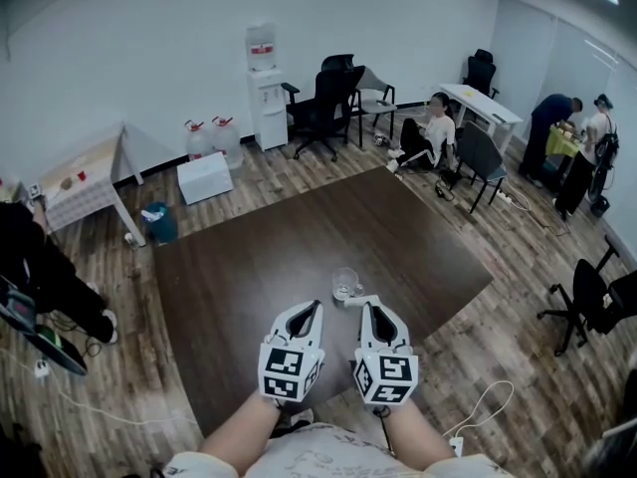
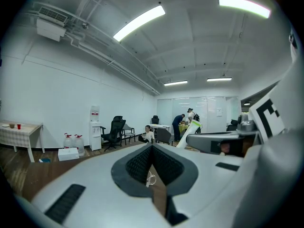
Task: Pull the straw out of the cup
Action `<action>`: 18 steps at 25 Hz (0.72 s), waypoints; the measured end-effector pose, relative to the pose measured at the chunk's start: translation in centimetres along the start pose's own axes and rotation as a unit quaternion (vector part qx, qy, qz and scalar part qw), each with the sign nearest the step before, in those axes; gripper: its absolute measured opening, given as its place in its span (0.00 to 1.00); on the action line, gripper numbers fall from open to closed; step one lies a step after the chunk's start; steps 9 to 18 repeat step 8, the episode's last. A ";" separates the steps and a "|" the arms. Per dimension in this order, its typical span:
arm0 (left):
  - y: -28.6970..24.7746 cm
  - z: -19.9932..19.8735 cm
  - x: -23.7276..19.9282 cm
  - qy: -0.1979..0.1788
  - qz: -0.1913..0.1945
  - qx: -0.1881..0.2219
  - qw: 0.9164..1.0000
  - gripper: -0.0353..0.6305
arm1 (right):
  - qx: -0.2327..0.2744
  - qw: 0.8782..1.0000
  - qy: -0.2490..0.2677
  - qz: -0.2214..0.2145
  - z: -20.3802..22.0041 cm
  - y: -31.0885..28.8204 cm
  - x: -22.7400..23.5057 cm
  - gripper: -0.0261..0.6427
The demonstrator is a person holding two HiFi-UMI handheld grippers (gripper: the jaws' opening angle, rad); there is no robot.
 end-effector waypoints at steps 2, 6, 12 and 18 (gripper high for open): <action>0.0 -0.1 -0.2 0.000 0.000 0.000 1.000 0.05 | 0.000 1.000 0.001 -0.001 -0.1 -0.2 -0.3 0.10; 0.0 -0.1 -1.0 0.001 -0.002 0.003 1.000 0.05 | 0.001 1.000 0.004 -0.003 -0.4 -0.7 -0.8 0.10; 0.0 -0.1 -1.4 0.002 -0.004 0.003 1.000 0.05 | 0.001 1.000 0.007 -0.005 -0.5 -1.0 -1.1 0.10; 0.0 -0.1 -1.4 0.002 -0.004 0.003 1.000 0.05 | 0.001 1.000 0.007 -0.005 -0.5 -1.0 -1.1 0.10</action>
Point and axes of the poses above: the fingertips, and each gripper's own axes: y backward along the fingers, x to its right, z out of its underside, the point moved 4 cm from there along y, backward along the fingers, and after that the axes turned 2 degrees about -y, right-handed, at the moved point
